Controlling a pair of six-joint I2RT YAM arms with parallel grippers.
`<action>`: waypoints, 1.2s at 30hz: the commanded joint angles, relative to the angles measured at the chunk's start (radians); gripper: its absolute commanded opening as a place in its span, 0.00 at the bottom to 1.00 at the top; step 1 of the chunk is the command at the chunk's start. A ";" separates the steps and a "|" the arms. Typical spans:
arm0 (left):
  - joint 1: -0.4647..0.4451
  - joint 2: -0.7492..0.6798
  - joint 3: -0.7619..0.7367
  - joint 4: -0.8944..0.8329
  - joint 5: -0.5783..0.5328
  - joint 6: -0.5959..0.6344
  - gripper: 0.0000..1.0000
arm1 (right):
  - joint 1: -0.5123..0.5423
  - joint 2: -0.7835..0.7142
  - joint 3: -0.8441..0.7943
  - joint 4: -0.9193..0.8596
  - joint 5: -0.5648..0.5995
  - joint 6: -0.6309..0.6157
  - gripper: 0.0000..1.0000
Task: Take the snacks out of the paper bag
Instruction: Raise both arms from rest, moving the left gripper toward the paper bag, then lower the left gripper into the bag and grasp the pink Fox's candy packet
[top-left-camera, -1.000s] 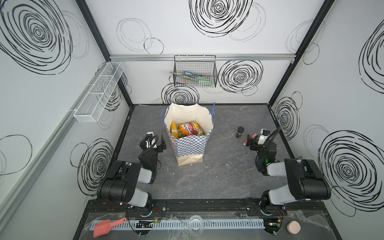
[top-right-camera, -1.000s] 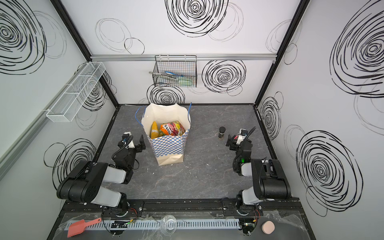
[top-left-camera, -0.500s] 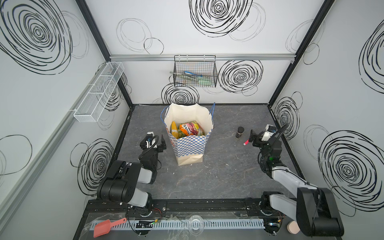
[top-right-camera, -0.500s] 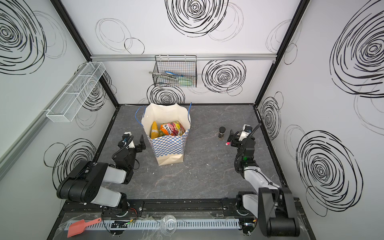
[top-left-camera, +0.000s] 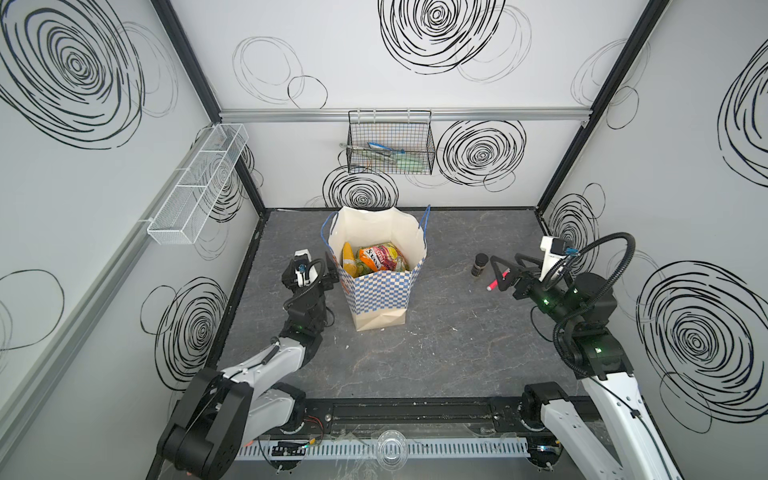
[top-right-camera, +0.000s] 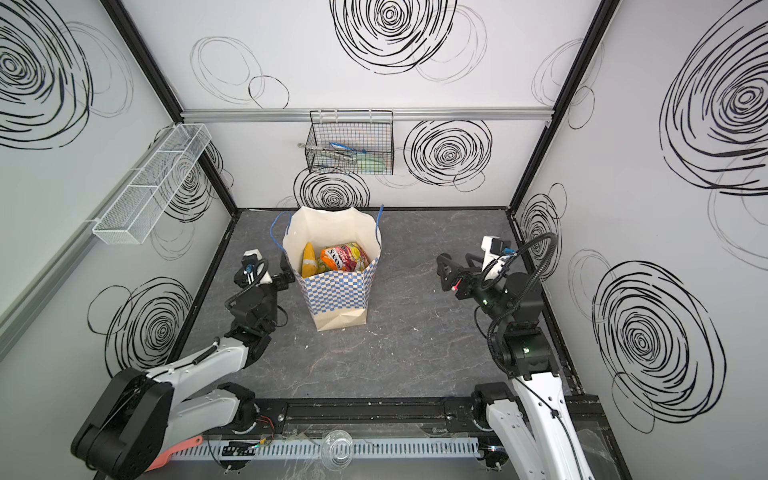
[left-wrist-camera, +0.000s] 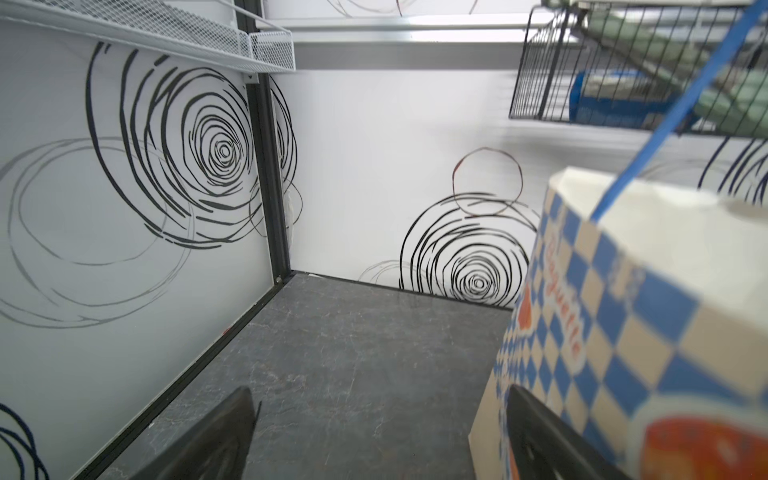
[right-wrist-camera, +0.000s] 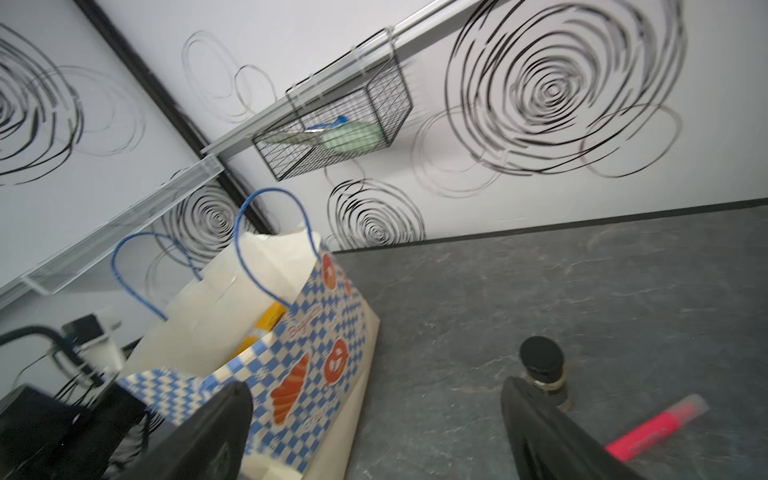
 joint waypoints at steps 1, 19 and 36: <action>-0.006 -0.078 0.143 -0.343 -0.078 -0.170 0.96 | 0.093 0.029 0.080 -0.171 -0.091 -0.049 0.97; -0.308 0.085 1.144 -1.324 0.204 -0.272 0.97 | 0.452 0.211 0.266 -0.434 0.135 -0.159 0.97; -0.208 0.566 1.299 -1.519 0.619 -0.170 0.85 | 0.504 0.155 0.245 -0.449 0.122 -0.061 0.97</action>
